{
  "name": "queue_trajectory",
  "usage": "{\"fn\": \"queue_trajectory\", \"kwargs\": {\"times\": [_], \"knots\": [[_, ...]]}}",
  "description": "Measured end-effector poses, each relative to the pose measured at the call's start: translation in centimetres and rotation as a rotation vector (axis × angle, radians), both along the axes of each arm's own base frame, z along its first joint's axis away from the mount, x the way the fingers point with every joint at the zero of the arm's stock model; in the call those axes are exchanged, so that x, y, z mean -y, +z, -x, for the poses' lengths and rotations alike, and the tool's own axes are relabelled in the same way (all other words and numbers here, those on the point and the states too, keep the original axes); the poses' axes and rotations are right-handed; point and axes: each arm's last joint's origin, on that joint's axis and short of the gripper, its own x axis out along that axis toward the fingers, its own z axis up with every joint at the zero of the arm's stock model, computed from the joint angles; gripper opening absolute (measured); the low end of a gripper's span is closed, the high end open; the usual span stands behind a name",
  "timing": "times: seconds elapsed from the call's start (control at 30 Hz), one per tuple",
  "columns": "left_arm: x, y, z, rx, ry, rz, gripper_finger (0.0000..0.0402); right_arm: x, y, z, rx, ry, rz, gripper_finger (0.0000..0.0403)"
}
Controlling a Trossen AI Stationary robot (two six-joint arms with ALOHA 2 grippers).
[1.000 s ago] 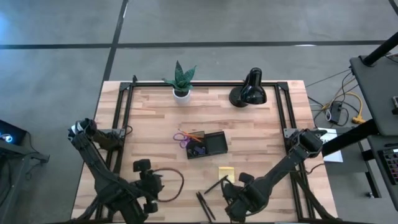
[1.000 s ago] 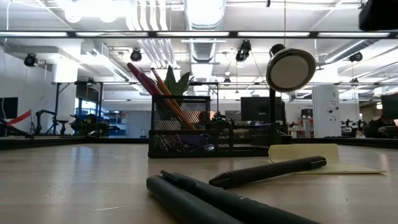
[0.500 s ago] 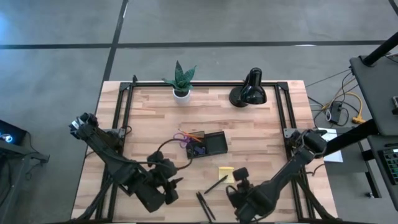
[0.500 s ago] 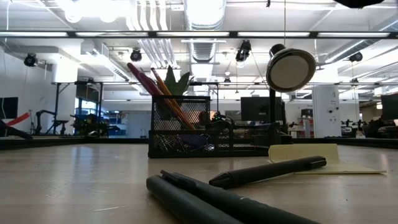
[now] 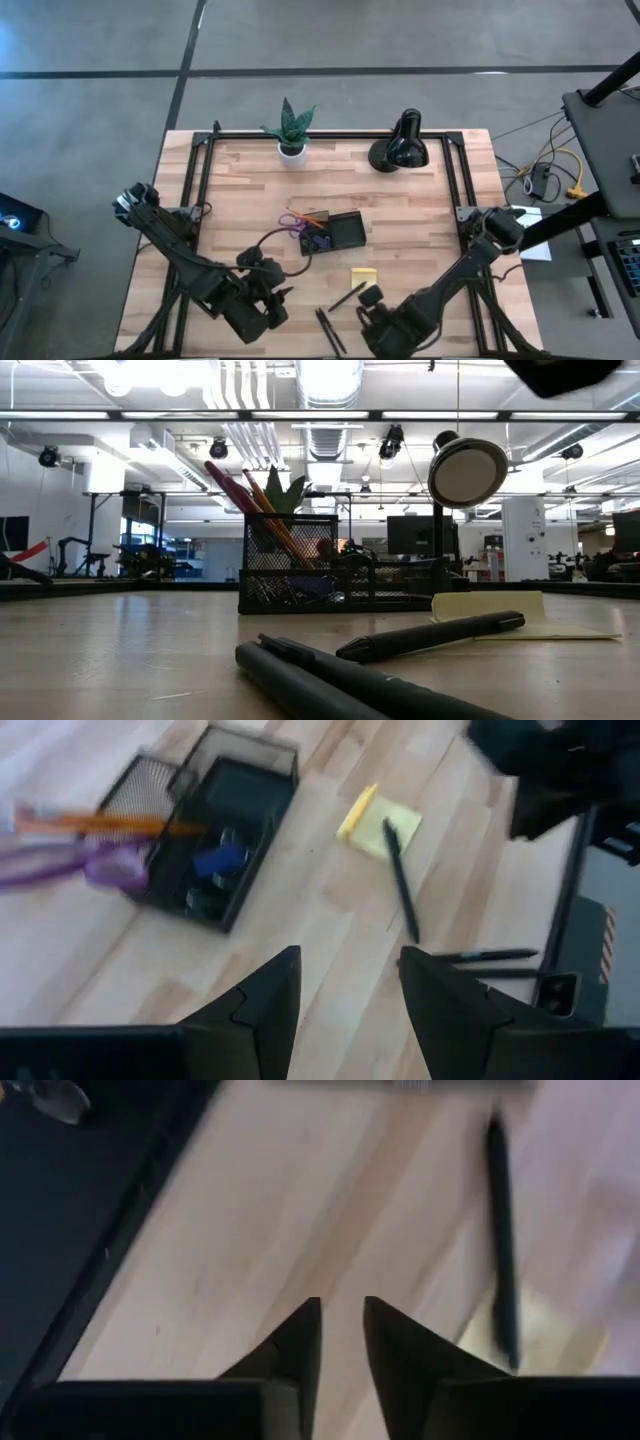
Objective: Pick and place office supplies into organizer
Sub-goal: Put the right pen into the desk organizer
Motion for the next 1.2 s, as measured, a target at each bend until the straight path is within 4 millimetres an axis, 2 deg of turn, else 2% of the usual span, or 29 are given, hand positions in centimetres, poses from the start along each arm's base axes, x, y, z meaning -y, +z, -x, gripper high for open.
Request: {"fn": "queue_trajectory", "kwargs": {"times": [0.1, 0.27, 0.53, 0.7, 0.97, 1.2], "knots": [[0.1, -1.0, 0.4, -0.054, 0.005, 0.042, 0.0157, 0.1, 0.1, -1.4, 0.08, 0.122, -0.008, 0.0107], [0.8, -2.4, 1.4, -0.088, 0.023, 0.088, 0.0157, 1.2, -1.2, -3.8, 0.132, 0.226, 0.032, 0.0149], [1.9, -2.6, 2.6, -0.089, 0.025, 0.12, 0.0157, 4.1, -2.4, -6.7, 0.127, 0.098, 0.046, 0.0167], [2.2, -2.7, 3.0, -0.095, 0.014, 0.113, 0.0157, 5.7, -2.8, -6.9, 0.052, 0.007, 0.063, 0.0158], [2.1, -2.7, 3.2, -0.101, 0.033, 0.103, 0.0157, 7.7, -4.3, -5.8, -0.169, -0.026, 0.056, 0.0147], [2.0, -2.7, 3.2, -0.074, 0.045, 0.079, 0.0157, 7.7, -4.5, -5.8, -0.152, -0.018, 0.059, 0.0139]]}}
